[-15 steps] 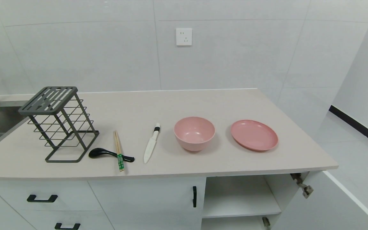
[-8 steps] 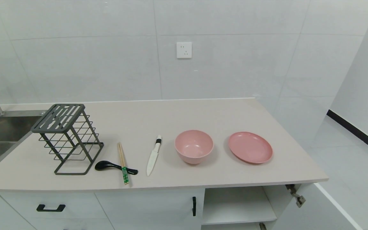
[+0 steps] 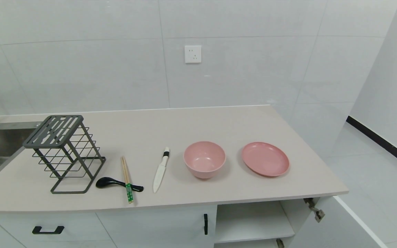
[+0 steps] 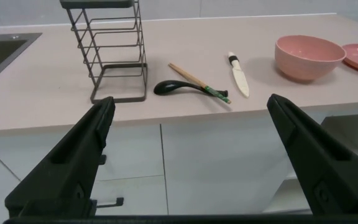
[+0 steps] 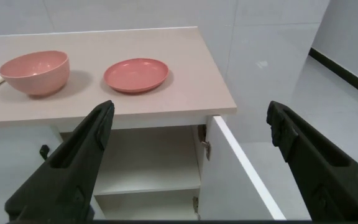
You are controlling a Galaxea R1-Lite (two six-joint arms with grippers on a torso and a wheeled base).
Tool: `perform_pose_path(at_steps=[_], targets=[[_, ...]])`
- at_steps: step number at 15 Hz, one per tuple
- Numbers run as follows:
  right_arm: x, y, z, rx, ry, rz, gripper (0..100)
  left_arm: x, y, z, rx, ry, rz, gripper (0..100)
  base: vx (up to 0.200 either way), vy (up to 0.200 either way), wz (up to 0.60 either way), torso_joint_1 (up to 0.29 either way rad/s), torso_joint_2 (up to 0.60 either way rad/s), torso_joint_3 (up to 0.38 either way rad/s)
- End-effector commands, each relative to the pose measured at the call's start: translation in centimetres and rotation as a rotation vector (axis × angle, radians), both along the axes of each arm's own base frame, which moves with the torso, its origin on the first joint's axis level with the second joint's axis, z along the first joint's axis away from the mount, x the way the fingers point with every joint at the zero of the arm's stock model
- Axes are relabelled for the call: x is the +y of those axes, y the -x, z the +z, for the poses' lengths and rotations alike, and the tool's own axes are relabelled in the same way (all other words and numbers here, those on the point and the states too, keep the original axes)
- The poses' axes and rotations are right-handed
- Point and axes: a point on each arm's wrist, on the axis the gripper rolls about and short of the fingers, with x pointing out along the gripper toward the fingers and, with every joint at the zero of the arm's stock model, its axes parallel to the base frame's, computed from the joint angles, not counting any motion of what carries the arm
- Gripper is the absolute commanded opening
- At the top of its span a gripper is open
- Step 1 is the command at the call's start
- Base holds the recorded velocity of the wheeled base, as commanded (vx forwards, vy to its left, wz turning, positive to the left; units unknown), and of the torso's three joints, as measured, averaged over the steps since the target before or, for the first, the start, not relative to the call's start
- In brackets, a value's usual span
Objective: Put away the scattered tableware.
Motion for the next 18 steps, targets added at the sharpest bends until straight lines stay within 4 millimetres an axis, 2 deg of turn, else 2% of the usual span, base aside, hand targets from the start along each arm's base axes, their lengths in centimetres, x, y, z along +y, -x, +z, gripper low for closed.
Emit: perform_pose_path(at_steps=[1,5,18], targets=[[0.00,0.00,0.00,0.000,0.000,0.000,100,0.00,-0.01,0.01,0.001,0.000,0.001,100,0.000,0.000,0.00,0.000,0.00,0.000],[0.00,0.00,-0.02,0.001,0.000,0.000,100,0.01,-0.01,0.01,0.001,-0.003,0.002,100,0.200,0.000,0.00,-0.004,0.00,0.002],[0.01,-0.01,-0.02,0.003,-0.003,0.001,100,0.01,-0.01,0.01,0.001,0.002,0.002,100,0.000,0.000,0.00,0.004,0.00,-0.001]])
